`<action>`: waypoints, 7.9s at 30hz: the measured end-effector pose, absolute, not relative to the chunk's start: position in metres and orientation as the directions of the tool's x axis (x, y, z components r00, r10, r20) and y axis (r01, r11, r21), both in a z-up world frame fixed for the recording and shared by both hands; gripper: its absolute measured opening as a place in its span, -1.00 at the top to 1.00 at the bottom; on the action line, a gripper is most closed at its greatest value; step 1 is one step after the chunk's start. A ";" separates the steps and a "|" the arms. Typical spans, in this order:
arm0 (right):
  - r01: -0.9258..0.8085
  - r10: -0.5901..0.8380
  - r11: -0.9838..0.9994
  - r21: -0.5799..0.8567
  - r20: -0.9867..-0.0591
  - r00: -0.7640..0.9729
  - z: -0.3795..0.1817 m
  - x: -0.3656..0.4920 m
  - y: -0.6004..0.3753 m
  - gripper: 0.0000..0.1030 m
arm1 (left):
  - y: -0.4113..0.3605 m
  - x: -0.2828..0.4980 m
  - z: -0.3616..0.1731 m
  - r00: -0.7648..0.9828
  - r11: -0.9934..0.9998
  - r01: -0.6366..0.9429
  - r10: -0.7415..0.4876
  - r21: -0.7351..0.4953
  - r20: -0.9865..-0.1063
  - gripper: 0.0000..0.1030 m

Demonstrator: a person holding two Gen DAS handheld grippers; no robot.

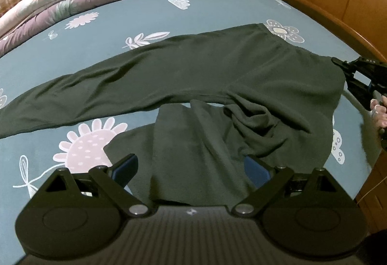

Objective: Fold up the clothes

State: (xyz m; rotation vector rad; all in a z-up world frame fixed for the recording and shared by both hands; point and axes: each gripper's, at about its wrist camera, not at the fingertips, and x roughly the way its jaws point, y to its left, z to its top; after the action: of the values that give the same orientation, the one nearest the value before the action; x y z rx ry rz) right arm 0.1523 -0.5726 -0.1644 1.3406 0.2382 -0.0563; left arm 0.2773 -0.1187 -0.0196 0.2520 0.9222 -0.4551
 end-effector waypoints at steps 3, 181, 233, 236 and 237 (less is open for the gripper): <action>0.234 0.059 0.304 0.924 -0.263 0.963 -0.151 0.146 -0.574 0.90 | -0.118 0.276 -0.018 0.522 0.876 0.482 -0.270 0.019 -0.809 -0.84; 0.091 0.137 0.946 0.313 -0.636 0.759 -0.049 0.205 -0.376 0.03 | 0.191 0.220 -0.063 0.514 0.899 -0.229 -0.214 -0.374 -0.830 0.91; -0.075 0.345 0.920 0.385 -0.701 0.625 -0.108 0.211 -0.399 -0.25 | 0.052 0.227 -0.086 0.476 0.830 -0.096 -0.447 -0.550 -0.757 0.14; -0.076 0.350 0.917 0.391 -0.701 0.621 -0.110 0.213 -0.399 -0.28 | 0.058 0.235 -0.091 0.514 0.792 -0.106 -0.474 -0.601 -0.715 0.14; -0.077 0.351 0.917 0.392 -0.701 0.621 -0.110 0.214 -0.399 -0.30 | 0.061 0.239 -0.094 0.524 0.778 -0.115 -0.480 -0.617 -0.703 0.14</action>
State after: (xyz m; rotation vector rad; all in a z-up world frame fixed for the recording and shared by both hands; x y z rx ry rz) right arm 0.2139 -0.3990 -0.1102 0.3411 0.8703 0.2517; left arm 0.2387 0.0605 -0.0936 -0.6686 1.0130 -0.2392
